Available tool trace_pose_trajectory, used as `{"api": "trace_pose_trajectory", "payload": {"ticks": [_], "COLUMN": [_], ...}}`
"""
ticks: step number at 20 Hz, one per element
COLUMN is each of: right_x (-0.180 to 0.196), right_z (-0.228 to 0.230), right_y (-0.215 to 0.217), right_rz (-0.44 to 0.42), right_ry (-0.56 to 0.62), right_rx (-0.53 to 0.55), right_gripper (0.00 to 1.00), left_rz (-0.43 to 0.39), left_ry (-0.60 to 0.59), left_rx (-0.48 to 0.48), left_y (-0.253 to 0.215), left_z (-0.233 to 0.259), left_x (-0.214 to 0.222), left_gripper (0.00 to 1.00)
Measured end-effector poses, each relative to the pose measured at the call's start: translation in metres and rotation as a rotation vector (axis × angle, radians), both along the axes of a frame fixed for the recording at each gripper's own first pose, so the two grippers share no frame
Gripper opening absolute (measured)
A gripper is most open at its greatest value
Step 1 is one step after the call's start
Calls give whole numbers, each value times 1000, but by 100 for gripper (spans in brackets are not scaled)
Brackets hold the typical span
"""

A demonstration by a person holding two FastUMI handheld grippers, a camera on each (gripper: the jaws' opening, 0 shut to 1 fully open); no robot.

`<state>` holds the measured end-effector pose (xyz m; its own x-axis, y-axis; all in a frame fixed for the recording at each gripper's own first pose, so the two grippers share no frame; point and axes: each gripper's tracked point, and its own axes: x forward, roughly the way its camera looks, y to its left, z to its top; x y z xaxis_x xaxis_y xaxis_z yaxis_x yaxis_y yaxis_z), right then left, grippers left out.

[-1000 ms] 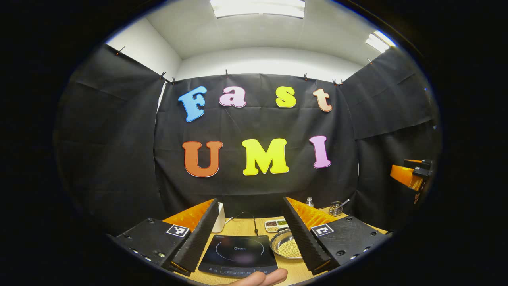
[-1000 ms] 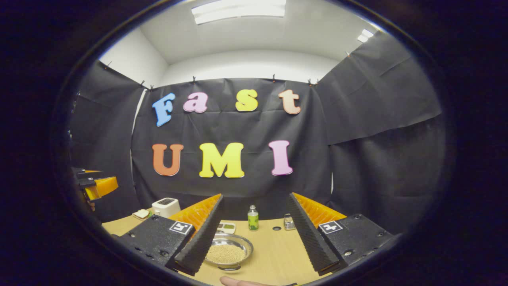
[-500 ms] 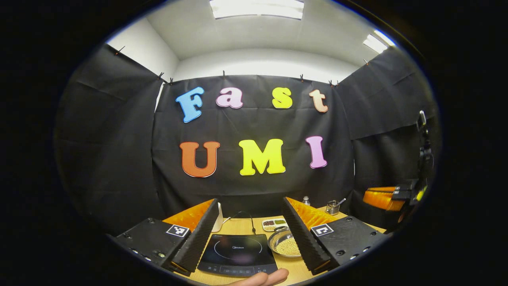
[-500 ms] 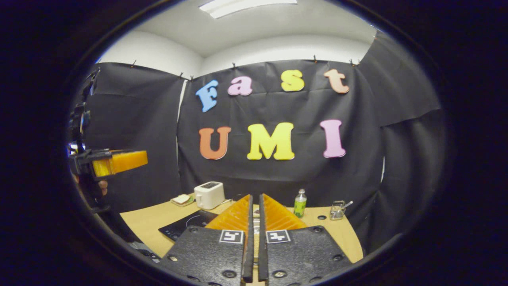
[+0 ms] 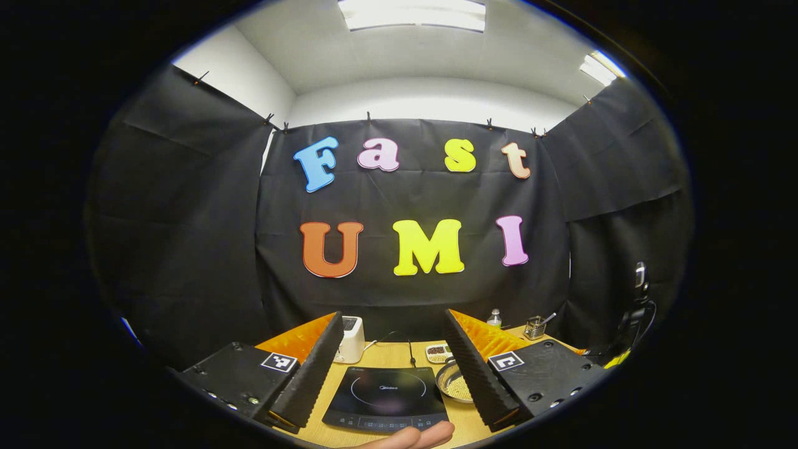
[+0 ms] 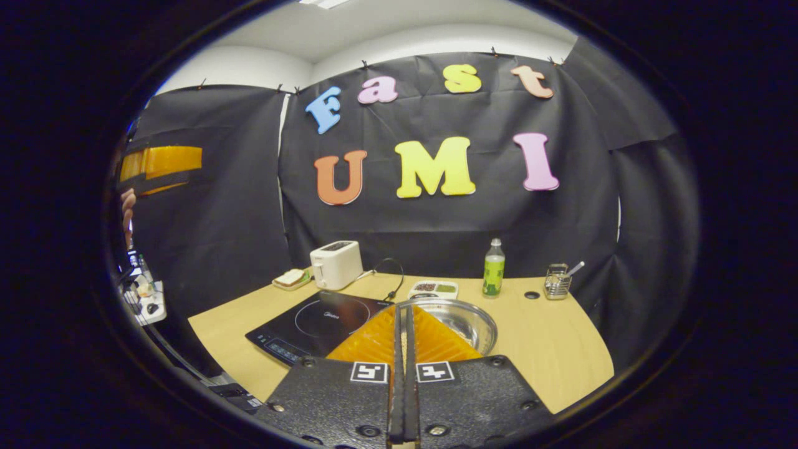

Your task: First push the handle of the pot to place it horizontally, then grasp the pot with both hands and set it on the induction cooktop.

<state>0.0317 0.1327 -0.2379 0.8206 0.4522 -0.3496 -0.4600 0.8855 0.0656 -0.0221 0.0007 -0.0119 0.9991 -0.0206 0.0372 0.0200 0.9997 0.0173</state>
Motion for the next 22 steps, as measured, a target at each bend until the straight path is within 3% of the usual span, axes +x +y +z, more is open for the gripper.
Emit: {"api": "trace_pose_trajectory", "payload": {"ticks": [11,22], "right_x": [1,1], "right_z": [-126,-160], "right_y": [12,1], "right_rz": [37,10], "right_ry": [203,272], "right_rx": [-59,-65], "right_gripper": [4,4], "left_rz": [1,-3], "left_ry": [13,18], "left_rx": [23,35], "left_y": [1,-12], "left_z": [-20,-35], "left_x": [4,10], "left_gripper": [96,95]}}
